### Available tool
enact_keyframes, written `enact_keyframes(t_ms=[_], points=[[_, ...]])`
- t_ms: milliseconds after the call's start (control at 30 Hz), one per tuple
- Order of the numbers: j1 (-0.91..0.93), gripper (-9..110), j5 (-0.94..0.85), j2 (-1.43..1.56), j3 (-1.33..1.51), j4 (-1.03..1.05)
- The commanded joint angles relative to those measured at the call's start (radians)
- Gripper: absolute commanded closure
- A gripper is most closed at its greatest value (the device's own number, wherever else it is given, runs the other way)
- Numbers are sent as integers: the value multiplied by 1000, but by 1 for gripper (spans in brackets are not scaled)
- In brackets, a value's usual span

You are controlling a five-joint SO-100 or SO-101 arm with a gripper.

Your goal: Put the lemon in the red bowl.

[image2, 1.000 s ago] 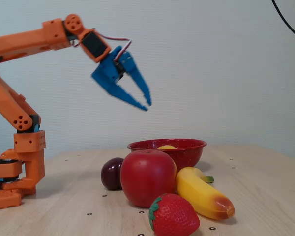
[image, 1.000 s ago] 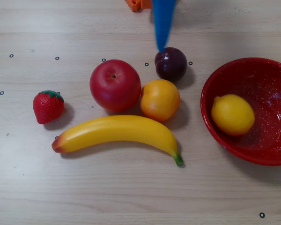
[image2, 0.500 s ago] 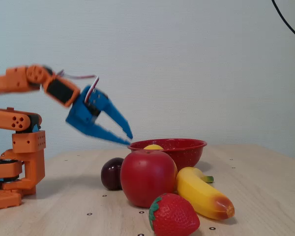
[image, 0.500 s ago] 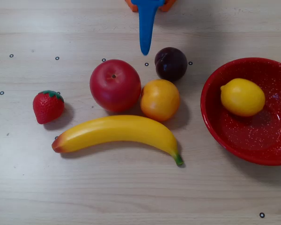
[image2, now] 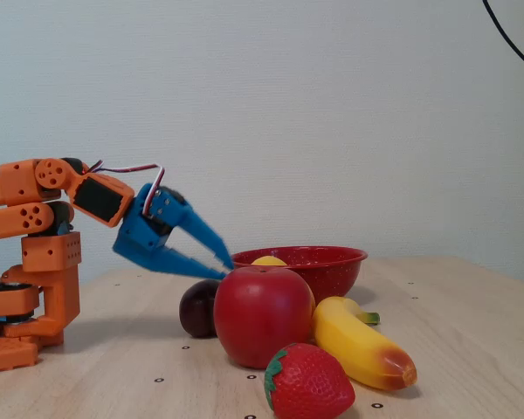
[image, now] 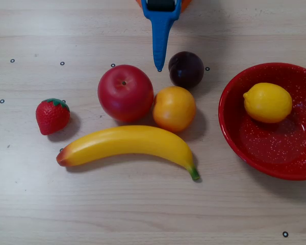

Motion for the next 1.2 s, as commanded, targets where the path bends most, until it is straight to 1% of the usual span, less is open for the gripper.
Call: enact_keyframes(t_ms=[0, 300, 533, 567, 667, 800, 900, 1167], points=[[-9, 101, -21, 25, 11, 25], [-2, 101, -81, 25, 11, 161], [15, 101, -63, 25, 11, 172], [15, 101, -57, 25, 11, 172], [21, 101, 67, 25, 11, 176], [46, 101, 101, 23, 11, 184], [43, 101, 81, 23, 11, 183], [37, 101, -83, 23, 11, 175]])
